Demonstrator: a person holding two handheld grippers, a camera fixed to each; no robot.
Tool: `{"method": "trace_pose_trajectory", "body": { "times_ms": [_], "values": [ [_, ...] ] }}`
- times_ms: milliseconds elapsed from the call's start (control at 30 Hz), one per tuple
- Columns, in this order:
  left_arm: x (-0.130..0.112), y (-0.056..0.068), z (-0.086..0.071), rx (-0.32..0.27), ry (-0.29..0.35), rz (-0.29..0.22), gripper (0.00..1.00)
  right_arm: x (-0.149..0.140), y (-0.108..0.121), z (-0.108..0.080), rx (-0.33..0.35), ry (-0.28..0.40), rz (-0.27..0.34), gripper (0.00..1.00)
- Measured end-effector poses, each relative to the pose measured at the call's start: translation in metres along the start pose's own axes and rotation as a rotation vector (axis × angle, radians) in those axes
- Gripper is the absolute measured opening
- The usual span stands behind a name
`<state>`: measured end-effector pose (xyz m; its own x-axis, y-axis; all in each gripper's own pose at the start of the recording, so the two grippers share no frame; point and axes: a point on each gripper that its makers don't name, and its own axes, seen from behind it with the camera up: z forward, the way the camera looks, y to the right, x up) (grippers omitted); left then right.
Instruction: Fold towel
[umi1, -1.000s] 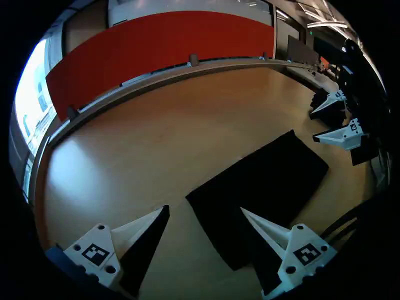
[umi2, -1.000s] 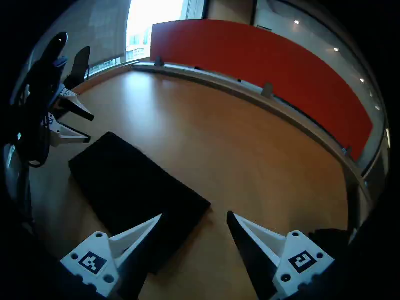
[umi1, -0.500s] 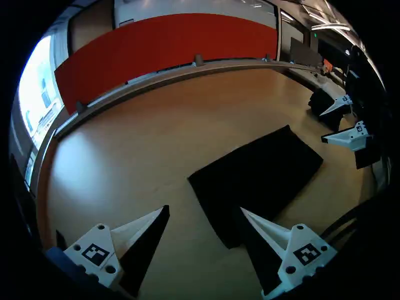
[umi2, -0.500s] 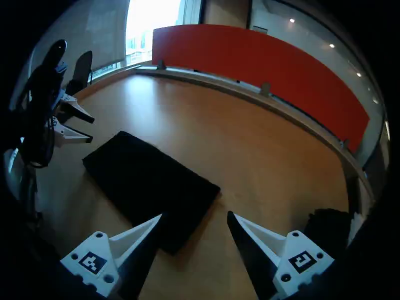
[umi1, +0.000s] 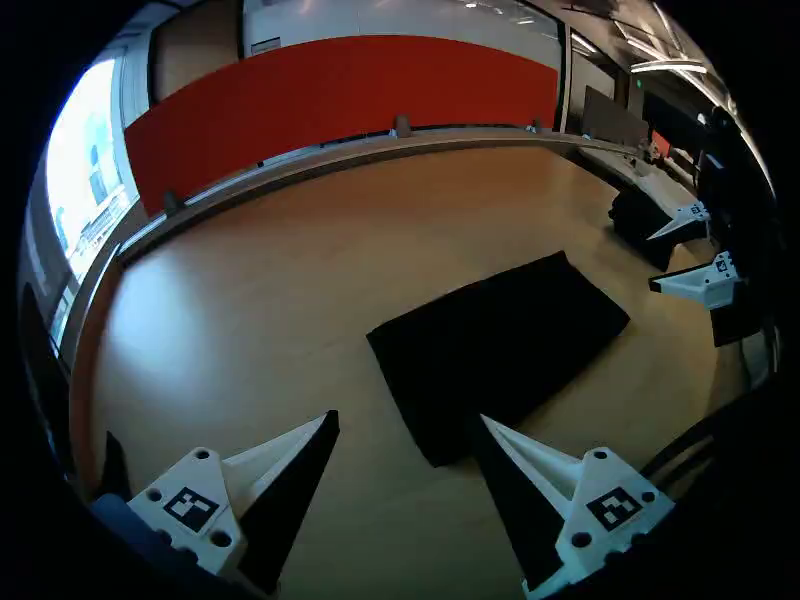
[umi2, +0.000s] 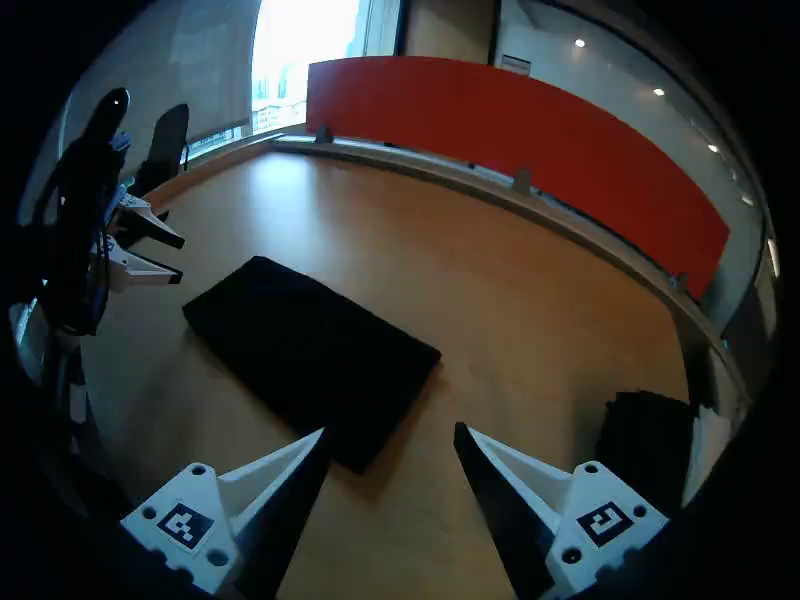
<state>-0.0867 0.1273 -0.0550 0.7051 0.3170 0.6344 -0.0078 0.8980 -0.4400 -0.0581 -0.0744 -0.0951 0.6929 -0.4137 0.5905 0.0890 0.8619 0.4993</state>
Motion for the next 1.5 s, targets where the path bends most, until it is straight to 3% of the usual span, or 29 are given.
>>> {"method": "trace_pose_trajectory", "body": {
  "times_ms": [400,800,1500],
  "values": [
    [-0.006,-0.003,-0.010,0.035,0.035,-0.039,0.94,-0.003,-0.002,0.000,0.013,0.000,-0.004,0.91],
    [-0.002,-0.018,-0.035,0.109,0.135,-0.121,0.94,-0.005,-0.003,0.003,0.033,-0.005,-0.019,0.91],
    [0.006,-0.033,-0.067,0.206,0.250,-0.152,0.94,-0.017,-0.009,0.015,0.075,-0.047,-0.055,0.91]
  ]
}}
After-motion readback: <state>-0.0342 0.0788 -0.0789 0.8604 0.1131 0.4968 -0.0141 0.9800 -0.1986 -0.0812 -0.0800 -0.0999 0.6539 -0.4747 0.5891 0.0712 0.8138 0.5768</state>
